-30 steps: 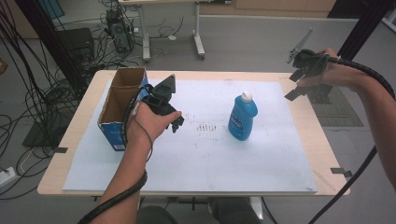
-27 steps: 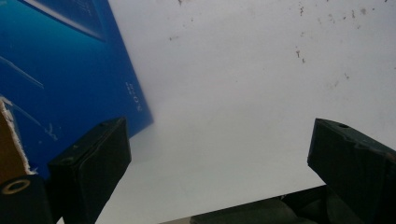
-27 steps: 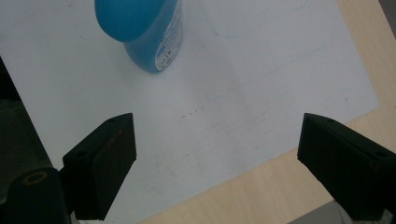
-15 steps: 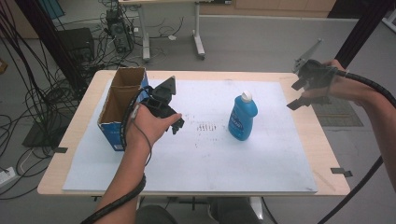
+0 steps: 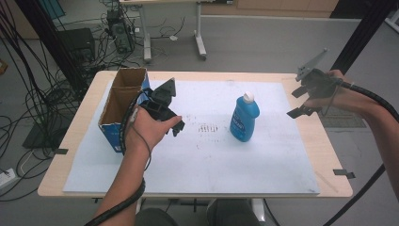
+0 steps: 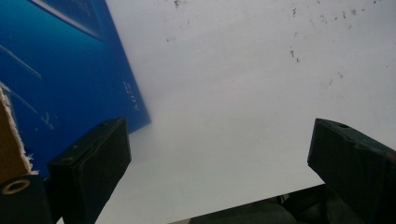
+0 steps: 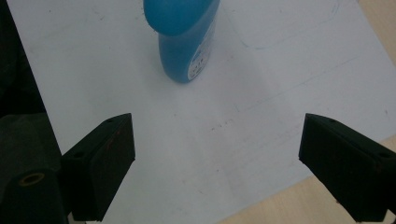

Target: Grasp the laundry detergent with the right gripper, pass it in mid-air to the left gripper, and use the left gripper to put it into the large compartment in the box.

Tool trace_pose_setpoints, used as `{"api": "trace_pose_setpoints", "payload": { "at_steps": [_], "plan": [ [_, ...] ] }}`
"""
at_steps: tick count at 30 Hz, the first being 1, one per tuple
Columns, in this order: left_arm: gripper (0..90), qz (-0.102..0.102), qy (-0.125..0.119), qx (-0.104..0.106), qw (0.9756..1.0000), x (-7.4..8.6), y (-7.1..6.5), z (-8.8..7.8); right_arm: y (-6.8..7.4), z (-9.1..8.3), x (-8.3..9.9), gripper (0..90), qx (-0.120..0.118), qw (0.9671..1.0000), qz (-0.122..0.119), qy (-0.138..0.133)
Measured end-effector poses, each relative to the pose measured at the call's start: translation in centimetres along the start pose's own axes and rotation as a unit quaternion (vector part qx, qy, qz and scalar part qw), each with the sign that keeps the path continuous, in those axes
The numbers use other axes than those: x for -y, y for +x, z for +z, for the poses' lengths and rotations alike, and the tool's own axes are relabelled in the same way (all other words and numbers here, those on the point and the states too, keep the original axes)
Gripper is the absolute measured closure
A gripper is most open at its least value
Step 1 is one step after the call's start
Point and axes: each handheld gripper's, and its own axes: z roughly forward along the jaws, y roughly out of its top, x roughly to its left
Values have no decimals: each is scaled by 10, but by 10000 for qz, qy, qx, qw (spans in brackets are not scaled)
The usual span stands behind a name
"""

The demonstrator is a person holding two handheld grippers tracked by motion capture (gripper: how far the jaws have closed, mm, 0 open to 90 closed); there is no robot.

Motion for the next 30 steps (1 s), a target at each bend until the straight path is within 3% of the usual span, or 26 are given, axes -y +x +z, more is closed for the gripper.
{"api": "trace_pose_setpoints", "payload": {
  "at_steps": [22,30],
  "plan": [
    [63,79,-125,-45,9999,3,1,-3,25,26,20,92,-70,9984,132,-554],
    [63,116,-165,-29,9998,3,0,-2,31,34,26,87,46,9960,365,-816]
  ]
}}
